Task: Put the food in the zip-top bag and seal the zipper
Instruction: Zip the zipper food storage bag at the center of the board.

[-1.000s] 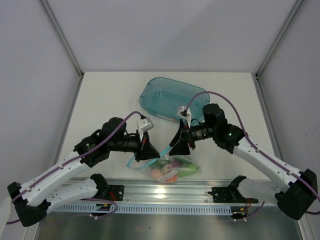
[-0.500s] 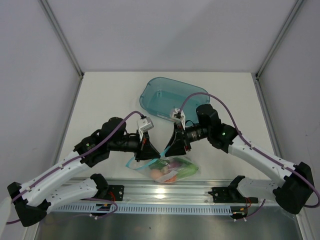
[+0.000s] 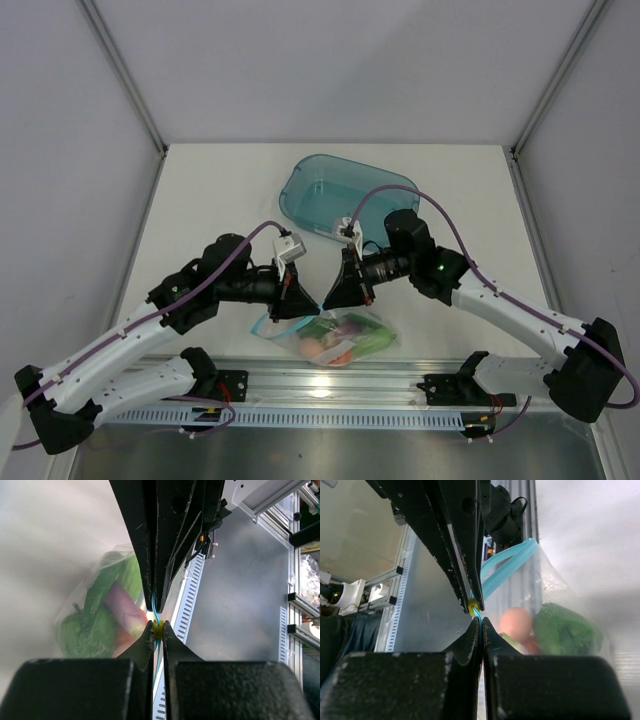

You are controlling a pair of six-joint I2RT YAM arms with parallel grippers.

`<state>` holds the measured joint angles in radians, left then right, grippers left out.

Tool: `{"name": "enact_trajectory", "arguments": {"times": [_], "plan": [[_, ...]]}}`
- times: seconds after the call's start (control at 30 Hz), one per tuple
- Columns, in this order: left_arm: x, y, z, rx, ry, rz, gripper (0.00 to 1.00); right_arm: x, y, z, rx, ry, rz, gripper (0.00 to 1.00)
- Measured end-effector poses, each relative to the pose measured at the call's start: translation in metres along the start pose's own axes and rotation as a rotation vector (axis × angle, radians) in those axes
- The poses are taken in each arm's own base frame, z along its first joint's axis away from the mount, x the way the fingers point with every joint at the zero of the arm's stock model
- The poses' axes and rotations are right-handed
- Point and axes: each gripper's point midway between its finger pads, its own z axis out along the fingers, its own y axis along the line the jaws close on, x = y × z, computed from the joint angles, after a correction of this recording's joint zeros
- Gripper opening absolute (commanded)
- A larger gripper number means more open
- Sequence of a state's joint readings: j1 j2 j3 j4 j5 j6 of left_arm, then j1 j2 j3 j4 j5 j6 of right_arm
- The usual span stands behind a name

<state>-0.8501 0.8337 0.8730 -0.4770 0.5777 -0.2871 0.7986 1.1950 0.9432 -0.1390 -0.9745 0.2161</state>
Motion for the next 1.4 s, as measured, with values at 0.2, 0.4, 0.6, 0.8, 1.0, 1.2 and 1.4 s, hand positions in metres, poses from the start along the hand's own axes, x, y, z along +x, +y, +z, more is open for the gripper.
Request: {"name": "enact_trajectory", "arguments": {"times": [0.2, 0.4, 0.6, 0.8, 1.0, 1.2, 1.4], "plan": [[-0.003, 0.008, 0.000, -0.040, -0.015, -0.002, 0.00, -0.004, -0.010, -0.004, 0.124, -0.028, -0.025, 0.00], [-0.010, 0.012, 0.000, -0.064, -0.043, 0.008, 0.00, -0.016, -0.026, -0.026, 0.352, -0.096, -0.076, 0.00], [-0.004, 0.015, -0.004, -0.089, -0.029, -0.005, 0.00, -0.017, -0.054, -0.046, 0.544, -0.119, -0.058, 0.00], [0.003, 0.016, -0.011, -0.112, -0.012, -0.019, 0.00, -0.017, -0.072, -0.065, 0.672, -0.137, -0.034, 0.00], [0.008, 0.013, -0.020, -0.122, -0.008, -0.023, 0.01, -0.016, -0.076, -0.085, 0.750, -0.179, -0.024, 0.00], [0.013, 0.008, -0.032, -0.132, -0.012, -0.023, 0.01, -0.010, -0.076, -0.093, 0.780, -0.191, -0.005, 0.00], [0.021, 0.008, -0.043, -0.165, -0.013, -0.037, 0.01, -0.009, -0.078, -0.095, 0.793, -0.191, 0.000, 0.00]]}}
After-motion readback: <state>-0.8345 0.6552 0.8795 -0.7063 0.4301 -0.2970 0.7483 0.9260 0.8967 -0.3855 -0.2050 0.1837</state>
